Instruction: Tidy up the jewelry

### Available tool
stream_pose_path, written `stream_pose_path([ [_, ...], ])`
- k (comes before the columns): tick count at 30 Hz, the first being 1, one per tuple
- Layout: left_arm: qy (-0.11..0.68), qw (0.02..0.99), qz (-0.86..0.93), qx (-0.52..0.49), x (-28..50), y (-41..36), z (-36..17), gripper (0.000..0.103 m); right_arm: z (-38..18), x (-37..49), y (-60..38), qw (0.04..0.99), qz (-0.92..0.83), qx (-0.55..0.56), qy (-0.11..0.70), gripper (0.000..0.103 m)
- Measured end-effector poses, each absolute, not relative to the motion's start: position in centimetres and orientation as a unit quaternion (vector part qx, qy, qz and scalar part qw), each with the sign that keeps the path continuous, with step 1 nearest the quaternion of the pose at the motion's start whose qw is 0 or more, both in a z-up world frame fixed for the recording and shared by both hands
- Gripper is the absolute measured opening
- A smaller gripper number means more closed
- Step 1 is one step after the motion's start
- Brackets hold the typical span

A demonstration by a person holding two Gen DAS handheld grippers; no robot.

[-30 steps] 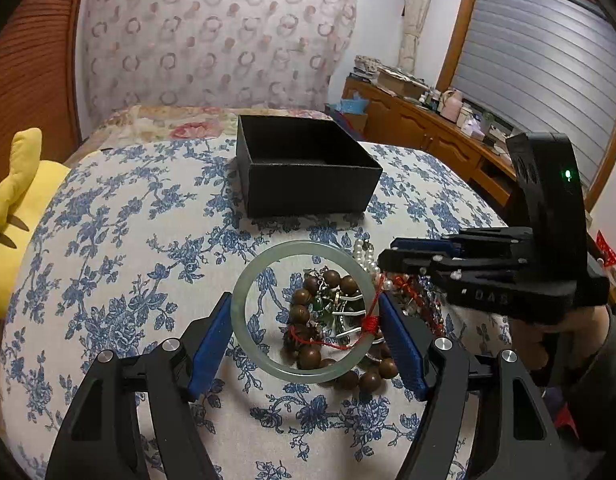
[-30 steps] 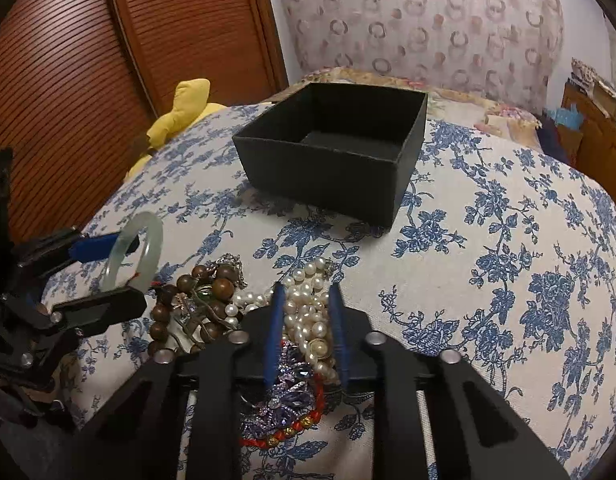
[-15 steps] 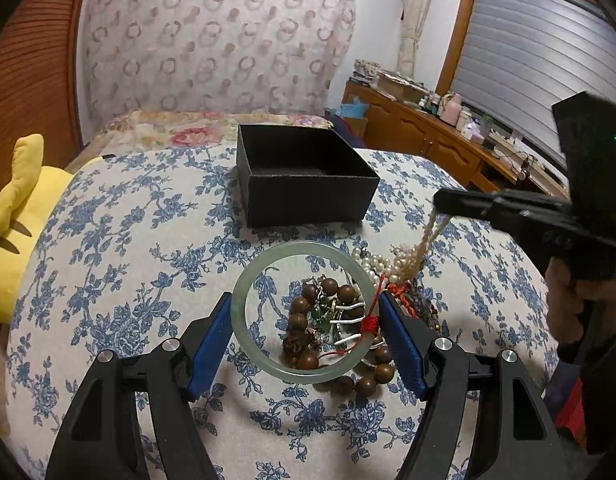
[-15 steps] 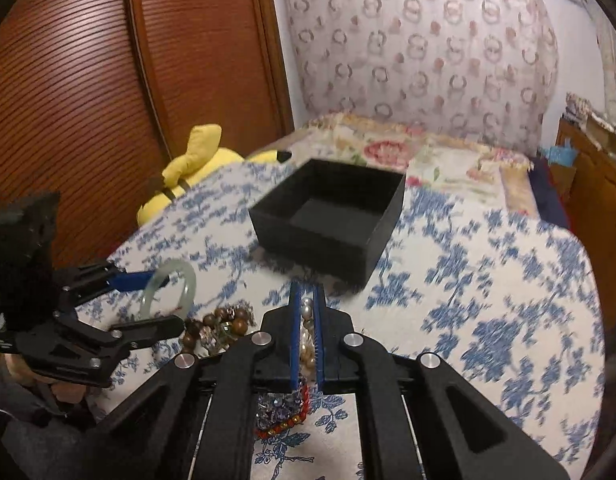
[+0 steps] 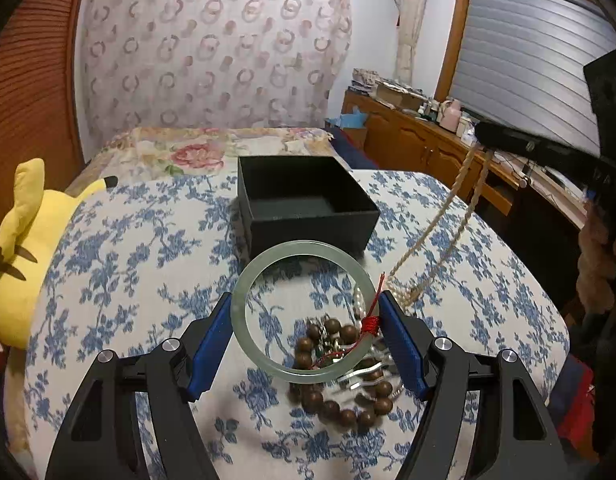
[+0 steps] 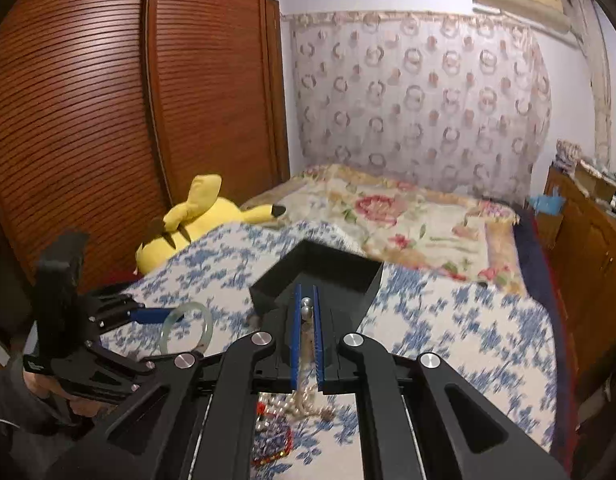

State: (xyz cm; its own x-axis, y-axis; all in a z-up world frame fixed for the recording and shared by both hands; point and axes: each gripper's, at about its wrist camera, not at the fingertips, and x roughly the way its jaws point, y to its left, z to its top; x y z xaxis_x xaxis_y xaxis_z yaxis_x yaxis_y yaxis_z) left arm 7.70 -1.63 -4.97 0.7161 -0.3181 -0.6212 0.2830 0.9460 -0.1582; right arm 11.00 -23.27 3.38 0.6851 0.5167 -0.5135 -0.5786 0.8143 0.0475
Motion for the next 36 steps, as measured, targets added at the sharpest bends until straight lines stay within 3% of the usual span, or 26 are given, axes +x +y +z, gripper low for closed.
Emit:
stream_pose_path([
  [23, 0.331, 0.933, -0.142, -0.005, 15.1, -1.8, -3.3, 0.069, 13.2, 17.4, -20.3, 0.939, 0.287, -0.085, 0.168, 0.007],
  [29, 0.333, 0.933, -0.137, -0.002, 16.0, -1.8, -3.2, 0.069, 10.9, 19.5, -19.2, 0.932, 0.283, -0.098, 0.202, 0.007],
  [36, 0.343, 0.930, -0.136, 0.002, 17.0, -2.2, -4.0, 0.069, 4.1, 21.7, -18.8, 0.912, 0.287, -0.087, 0.282, 0.007],
])
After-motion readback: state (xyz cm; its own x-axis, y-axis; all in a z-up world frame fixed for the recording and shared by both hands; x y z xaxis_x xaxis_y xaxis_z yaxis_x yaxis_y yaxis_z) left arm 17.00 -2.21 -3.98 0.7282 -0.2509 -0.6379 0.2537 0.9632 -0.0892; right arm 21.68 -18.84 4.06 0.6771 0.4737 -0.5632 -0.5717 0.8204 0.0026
